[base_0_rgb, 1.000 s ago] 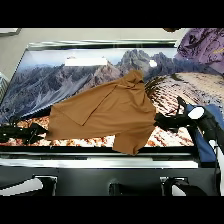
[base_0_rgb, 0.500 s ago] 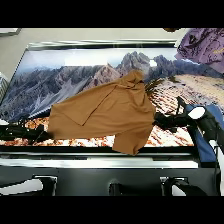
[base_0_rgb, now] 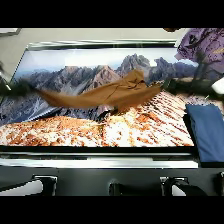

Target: Fold the clothes and pants, and hang the long-sleeved shirts on hangers.

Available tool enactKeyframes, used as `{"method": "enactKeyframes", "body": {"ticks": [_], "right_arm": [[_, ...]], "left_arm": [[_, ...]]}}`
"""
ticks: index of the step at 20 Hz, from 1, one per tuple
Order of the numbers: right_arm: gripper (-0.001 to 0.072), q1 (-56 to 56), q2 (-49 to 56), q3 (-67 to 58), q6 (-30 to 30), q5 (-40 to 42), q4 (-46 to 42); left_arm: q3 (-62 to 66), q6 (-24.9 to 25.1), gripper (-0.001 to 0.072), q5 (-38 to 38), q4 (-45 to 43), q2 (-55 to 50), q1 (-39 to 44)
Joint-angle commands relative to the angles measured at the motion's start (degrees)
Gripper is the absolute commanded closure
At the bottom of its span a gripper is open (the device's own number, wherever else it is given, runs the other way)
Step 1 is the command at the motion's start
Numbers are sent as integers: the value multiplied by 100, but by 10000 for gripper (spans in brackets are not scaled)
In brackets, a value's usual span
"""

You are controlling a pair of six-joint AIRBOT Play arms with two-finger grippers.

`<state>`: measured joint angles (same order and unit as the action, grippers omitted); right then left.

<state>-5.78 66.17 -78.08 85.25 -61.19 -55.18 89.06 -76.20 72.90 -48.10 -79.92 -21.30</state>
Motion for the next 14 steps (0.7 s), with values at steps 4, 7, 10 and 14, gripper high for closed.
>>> {"method": "enactKeyframes", "body": {"ticks": [4, 7, 10, 14], "right_arm": [[690, -2, -225, -3748, 699, -487, -1451], [690, -2, -844, -4253, 903, -815, -1703], [690, -2, -1499, -4253, 1150, -1283, -1805], [690, -2, -1858, -4253, 1425, -1405, -1814]], "left_arm": [[3722, -1121, 698, -310, -1620, 833, 278], [2815, -1366, 697, -525, -2277, 2155, 280], [2033, -1718, 697, -516, -2798, 3300, 280], [1838, -2096, 697, -450, -3237, 3980, 280]]}}
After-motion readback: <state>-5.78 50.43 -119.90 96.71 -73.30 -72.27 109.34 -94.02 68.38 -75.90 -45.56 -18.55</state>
